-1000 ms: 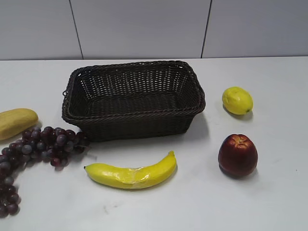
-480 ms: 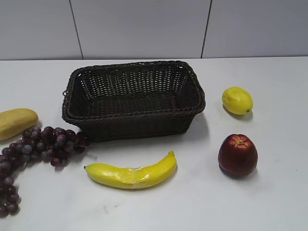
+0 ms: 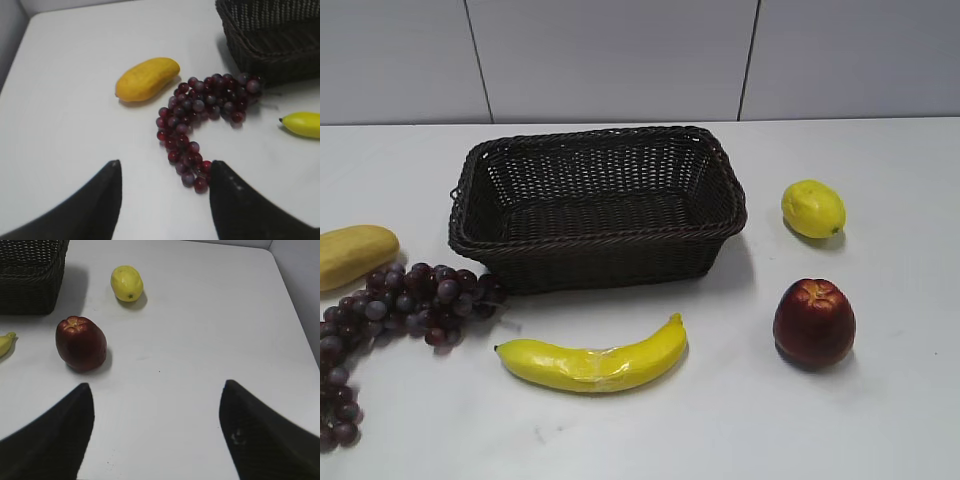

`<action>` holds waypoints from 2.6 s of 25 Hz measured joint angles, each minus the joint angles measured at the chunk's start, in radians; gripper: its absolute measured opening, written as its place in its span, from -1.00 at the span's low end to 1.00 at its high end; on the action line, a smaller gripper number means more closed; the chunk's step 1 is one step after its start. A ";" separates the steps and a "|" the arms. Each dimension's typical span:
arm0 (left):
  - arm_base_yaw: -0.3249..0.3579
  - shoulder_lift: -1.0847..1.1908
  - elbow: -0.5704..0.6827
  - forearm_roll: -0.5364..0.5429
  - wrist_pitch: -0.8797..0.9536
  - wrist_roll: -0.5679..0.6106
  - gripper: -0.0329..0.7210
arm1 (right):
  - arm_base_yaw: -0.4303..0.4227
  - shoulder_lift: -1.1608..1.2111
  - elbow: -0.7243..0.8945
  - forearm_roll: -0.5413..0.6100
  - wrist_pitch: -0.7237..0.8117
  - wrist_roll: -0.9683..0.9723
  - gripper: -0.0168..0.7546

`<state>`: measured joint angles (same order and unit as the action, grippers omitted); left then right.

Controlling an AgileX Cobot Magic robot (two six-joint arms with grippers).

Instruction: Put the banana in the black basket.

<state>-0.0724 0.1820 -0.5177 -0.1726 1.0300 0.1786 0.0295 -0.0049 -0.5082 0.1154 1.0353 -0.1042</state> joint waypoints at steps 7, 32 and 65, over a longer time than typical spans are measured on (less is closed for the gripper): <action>-0.011 0.341 -0.069 -0.054 -0.099 0.138 0.53 | 0.000 0.000 0.000 0.000 0.000 0.000 0.58; -0.866 1.422 -0.593 0.173 -0.086 0.466 0.53 | 0.000 0.000 0.000 0.000 0.000 0.000 0.58; -0.817 1.832 -0.663 0.209 -0.313 0.643 0.37 | 0.000 0.000 0.000 0.000 0.000 0.000 0.58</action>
<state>-0.8891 2.0142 -1.1808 0.0369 0.7174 0.8214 0.0295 -0.0049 -0.5082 0.1154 1.0353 -0.1042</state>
